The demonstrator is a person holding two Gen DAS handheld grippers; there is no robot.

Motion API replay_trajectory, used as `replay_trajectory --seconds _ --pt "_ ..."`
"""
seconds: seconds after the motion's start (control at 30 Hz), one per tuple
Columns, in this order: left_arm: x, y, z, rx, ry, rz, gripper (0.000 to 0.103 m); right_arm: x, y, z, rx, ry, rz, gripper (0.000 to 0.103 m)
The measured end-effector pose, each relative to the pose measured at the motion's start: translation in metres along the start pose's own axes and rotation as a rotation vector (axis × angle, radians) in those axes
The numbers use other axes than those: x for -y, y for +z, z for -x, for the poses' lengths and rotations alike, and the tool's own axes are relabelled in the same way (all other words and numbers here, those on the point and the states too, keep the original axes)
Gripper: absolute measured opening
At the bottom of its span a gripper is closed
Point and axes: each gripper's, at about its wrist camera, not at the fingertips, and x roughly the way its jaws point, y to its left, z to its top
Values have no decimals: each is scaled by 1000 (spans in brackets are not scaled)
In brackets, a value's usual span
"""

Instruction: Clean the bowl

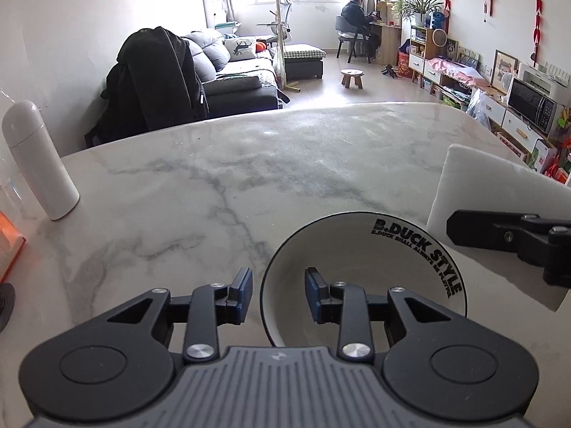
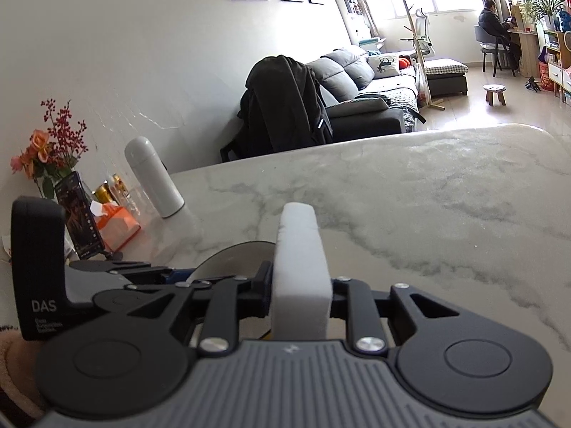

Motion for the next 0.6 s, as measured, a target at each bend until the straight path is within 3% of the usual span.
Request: replay_trajectory --seconds 0.03,0.1,0.17,0.6 --pt "0 1 1 3 2 -1 40 1 1 0 2 -8 0 23" --pt "-1 3 4 15 4 -4 54 4 3 -2 2 -17 -6 23" --pt "1 5 10 35 6 -19 58 9 3 -3 -3 -30 -13 23" --pt "25 4 46 96 -69 -154 66 29 -11 -9 -29 -78 -50 24"
